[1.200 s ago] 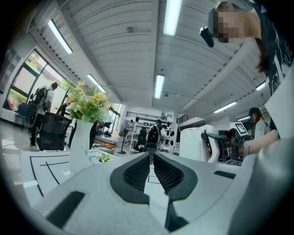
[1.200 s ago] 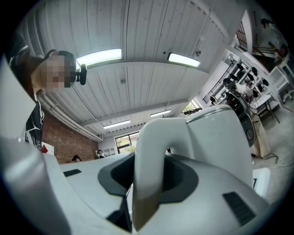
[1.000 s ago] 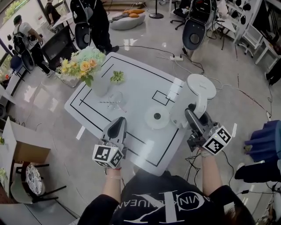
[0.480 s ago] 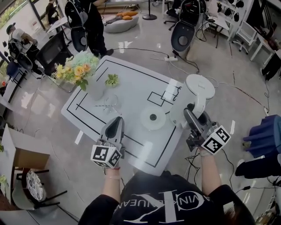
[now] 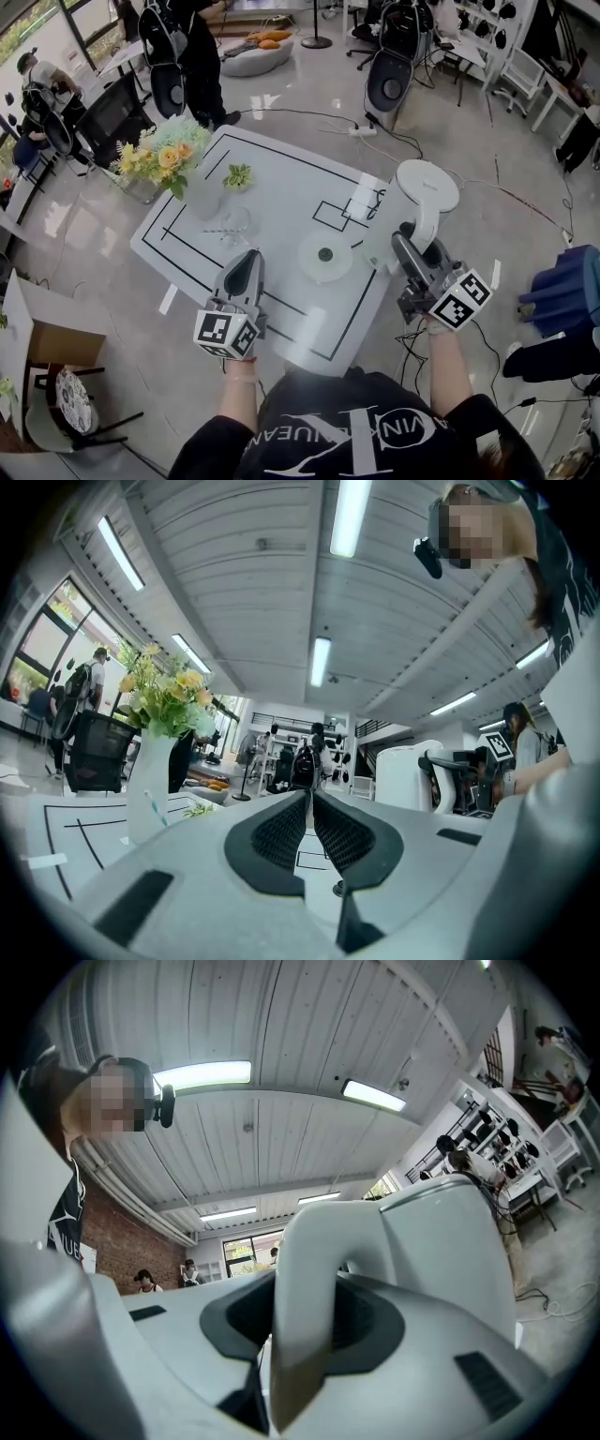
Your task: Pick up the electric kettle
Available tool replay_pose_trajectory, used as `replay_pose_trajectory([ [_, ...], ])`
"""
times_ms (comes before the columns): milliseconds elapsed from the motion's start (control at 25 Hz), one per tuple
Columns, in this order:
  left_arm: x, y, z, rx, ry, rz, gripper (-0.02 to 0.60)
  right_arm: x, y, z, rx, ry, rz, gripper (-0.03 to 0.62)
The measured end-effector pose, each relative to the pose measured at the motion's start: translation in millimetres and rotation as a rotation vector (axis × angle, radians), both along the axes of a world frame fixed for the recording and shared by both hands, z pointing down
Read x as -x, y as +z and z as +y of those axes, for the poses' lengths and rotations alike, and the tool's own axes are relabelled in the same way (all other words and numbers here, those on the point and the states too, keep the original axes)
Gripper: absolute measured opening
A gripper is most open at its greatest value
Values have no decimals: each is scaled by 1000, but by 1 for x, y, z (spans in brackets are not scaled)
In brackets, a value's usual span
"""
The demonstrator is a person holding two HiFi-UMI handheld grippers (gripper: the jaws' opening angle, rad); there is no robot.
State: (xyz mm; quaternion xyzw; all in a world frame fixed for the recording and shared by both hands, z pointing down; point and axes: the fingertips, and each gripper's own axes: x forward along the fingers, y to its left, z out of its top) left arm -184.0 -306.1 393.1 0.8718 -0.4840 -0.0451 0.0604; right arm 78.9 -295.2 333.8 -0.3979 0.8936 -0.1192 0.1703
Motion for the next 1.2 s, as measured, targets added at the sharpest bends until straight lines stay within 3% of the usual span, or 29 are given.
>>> replay_pose_trajectory([
  [1200, -19, 0, -10, -5, 49, 7, 28, -15, 0, 2, -3, 52, 19, 120],
])
